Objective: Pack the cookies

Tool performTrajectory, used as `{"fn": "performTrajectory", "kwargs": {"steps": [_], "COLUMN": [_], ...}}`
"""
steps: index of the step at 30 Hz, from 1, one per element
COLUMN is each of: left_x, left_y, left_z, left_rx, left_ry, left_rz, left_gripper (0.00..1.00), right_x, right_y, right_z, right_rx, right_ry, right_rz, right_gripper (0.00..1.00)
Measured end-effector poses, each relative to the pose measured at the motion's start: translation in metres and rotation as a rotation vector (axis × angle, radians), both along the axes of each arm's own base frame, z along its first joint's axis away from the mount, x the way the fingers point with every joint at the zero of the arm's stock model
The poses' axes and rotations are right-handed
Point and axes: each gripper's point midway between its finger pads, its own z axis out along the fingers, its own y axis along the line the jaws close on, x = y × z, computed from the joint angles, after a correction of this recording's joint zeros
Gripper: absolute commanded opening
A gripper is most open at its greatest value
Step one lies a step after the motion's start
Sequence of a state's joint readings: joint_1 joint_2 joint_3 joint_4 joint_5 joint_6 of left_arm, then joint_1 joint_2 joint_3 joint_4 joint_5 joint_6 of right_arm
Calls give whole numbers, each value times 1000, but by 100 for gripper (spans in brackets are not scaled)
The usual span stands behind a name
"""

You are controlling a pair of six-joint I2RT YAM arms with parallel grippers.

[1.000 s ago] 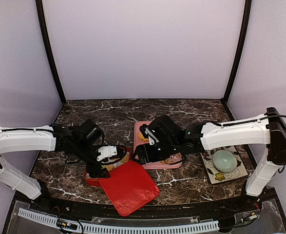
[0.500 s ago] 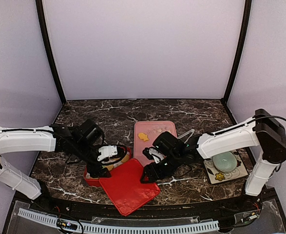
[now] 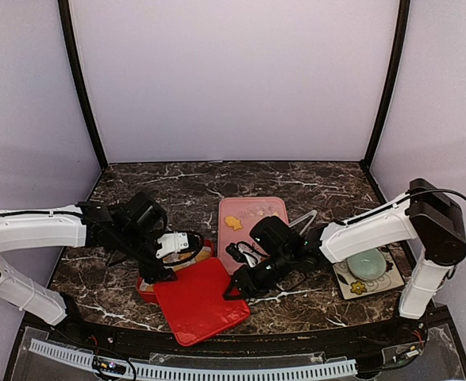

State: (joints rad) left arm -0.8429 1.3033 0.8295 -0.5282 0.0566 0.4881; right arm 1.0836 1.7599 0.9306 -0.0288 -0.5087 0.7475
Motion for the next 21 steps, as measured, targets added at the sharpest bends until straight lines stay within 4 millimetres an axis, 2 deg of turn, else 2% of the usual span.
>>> {"fn": "performTrajectory", "kwargs": {"steps": [5, 15, 21], "left_x": [10, 35, 49], "left_y": [7, 25, 46], "left_z": [3, 8, 7], "left_rx": [31, 90, 106], "left_ry": [-58, -159, -144], "left_rz": [28, 107, 170], "left_gripper": [77, 80, 83], "right_x": [1, 5, 6], "right_y": [10, 28, 35], "right_z": [5, 12, 16], "right_rx": [49, 131, 168], "right_ry": [39, 46, 31], "right_rz": [-28, -48, -40], "right_gripper": [35, 35, 35]}}
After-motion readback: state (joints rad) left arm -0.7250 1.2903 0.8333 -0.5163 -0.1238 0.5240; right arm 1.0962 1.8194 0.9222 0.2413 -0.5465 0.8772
